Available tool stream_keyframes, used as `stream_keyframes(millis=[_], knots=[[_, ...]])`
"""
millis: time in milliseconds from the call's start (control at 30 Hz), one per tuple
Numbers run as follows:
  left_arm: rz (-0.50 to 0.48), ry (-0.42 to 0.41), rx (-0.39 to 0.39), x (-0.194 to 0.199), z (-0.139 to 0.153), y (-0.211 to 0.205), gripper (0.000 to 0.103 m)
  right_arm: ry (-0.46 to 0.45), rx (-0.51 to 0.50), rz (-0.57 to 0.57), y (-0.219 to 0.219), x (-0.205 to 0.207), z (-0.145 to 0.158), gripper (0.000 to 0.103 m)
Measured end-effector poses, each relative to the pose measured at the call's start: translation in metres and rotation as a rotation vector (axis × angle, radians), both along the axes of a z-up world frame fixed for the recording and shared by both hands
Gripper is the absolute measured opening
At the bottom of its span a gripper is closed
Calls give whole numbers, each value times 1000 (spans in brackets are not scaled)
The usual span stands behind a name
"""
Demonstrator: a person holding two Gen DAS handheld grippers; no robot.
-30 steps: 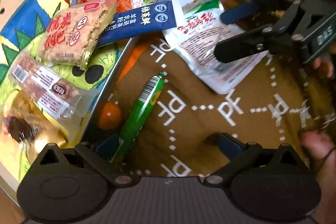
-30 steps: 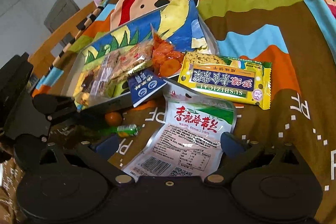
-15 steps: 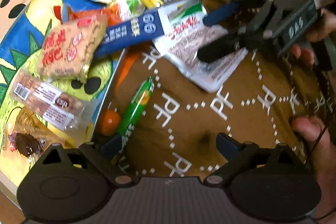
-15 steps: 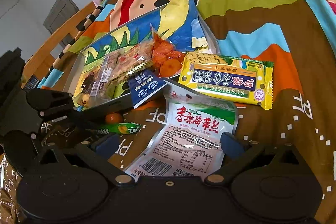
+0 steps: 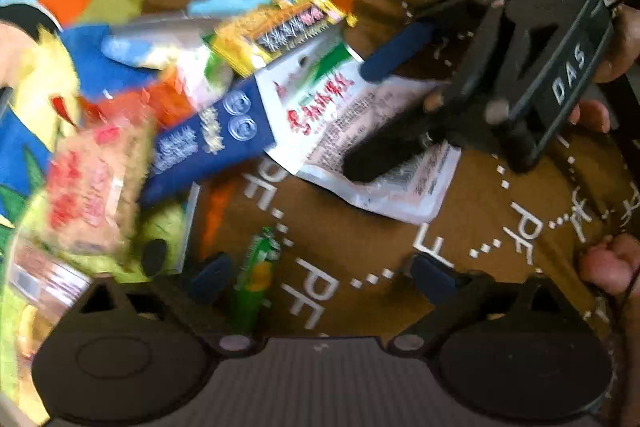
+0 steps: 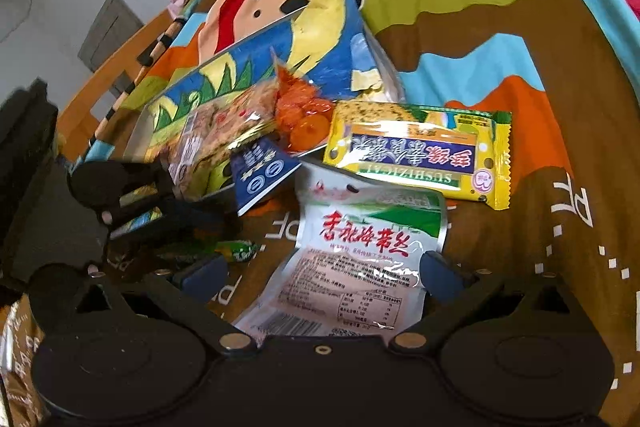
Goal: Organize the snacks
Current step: 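Lower the right tool onto the white seaweed bag while the left tool lowers toward the green sausage, then close the right tool on the white seaweed bag while the left tool grips the green sausage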
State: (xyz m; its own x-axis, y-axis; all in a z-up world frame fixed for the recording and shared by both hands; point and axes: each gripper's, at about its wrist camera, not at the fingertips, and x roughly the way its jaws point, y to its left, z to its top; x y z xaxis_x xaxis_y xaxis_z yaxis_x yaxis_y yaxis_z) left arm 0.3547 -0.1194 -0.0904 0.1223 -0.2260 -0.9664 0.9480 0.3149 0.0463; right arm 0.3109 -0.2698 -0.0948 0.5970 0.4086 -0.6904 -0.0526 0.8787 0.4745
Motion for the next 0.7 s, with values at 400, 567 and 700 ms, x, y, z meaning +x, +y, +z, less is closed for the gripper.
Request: stream_keyframes(millis=[400, 567, 700], knots=[[75, 37, -81, -36, 9, 47, 93, 5, 52, 75, 0, -6, 20, 102], [256, -58, -285, -50, 20, 83, 96, -96, -176, 144, -1, -14, 37, 102], [251, -201, -252, -59, 21, 92, 96, -163, -296, 179, -3, -14, 40, 102]])
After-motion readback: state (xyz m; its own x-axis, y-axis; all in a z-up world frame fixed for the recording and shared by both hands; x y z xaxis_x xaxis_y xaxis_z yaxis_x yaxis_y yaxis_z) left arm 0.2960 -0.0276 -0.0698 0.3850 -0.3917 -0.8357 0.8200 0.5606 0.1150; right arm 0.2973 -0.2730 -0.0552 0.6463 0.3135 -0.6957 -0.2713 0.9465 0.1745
